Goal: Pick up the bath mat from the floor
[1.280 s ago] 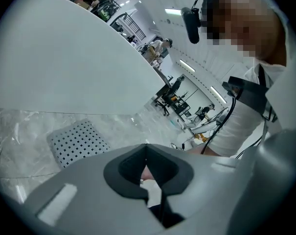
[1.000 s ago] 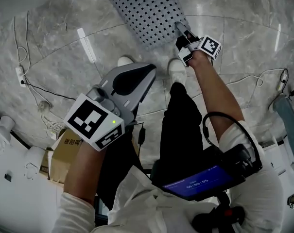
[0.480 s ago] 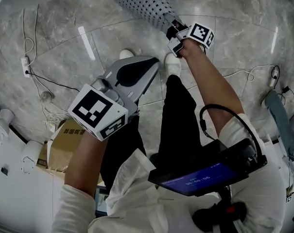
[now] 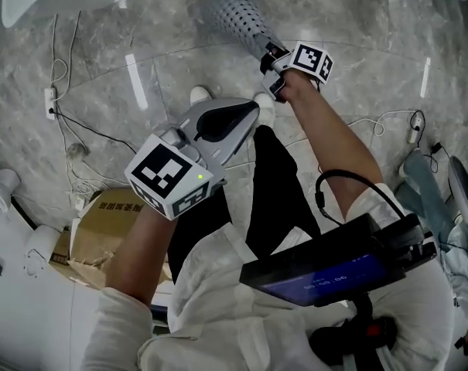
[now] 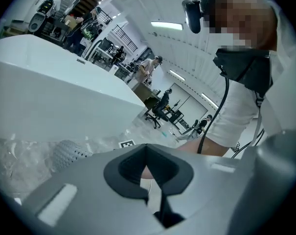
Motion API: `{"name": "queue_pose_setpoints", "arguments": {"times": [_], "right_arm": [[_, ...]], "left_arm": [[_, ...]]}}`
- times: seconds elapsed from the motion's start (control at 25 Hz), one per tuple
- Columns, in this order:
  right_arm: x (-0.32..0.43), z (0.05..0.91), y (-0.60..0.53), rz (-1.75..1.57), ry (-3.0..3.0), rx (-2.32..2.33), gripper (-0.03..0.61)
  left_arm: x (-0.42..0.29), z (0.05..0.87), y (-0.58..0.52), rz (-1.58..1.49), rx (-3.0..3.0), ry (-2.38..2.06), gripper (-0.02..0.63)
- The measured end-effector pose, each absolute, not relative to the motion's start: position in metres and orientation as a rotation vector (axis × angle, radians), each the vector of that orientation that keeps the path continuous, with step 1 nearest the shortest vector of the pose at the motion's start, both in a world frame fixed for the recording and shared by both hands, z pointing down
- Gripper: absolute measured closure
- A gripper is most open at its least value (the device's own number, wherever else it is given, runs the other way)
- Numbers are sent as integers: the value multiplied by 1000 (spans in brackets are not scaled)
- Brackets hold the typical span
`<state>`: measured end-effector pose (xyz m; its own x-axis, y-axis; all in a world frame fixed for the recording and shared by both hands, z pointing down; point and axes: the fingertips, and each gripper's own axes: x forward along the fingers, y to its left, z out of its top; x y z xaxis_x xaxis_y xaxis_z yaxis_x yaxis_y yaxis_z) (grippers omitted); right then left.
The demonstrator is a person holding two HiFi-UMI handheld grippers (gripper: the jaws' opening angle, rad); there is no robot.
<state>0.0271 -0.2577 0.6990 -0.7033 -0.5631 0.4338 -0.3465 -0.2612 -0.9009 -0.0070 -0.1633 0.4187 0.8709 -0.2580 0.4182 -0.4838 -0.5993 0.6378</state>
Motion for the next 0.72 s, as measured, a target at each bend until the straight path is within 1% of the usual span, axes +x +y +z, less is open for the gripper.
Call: {"name": "queue_pose_setpoints", "arguments": {"times": [0.52, 0.72], "right_arm": [[54, 507, -230, -2042, 1845, -1061, 568], [55, 445, -236, -2010, 1877, -1030, 568]], "left_arm": [[17, 267, -120, 274, 2295, -558, 607], [24, 216, -113, 234, 2325, -598, 607]]}}
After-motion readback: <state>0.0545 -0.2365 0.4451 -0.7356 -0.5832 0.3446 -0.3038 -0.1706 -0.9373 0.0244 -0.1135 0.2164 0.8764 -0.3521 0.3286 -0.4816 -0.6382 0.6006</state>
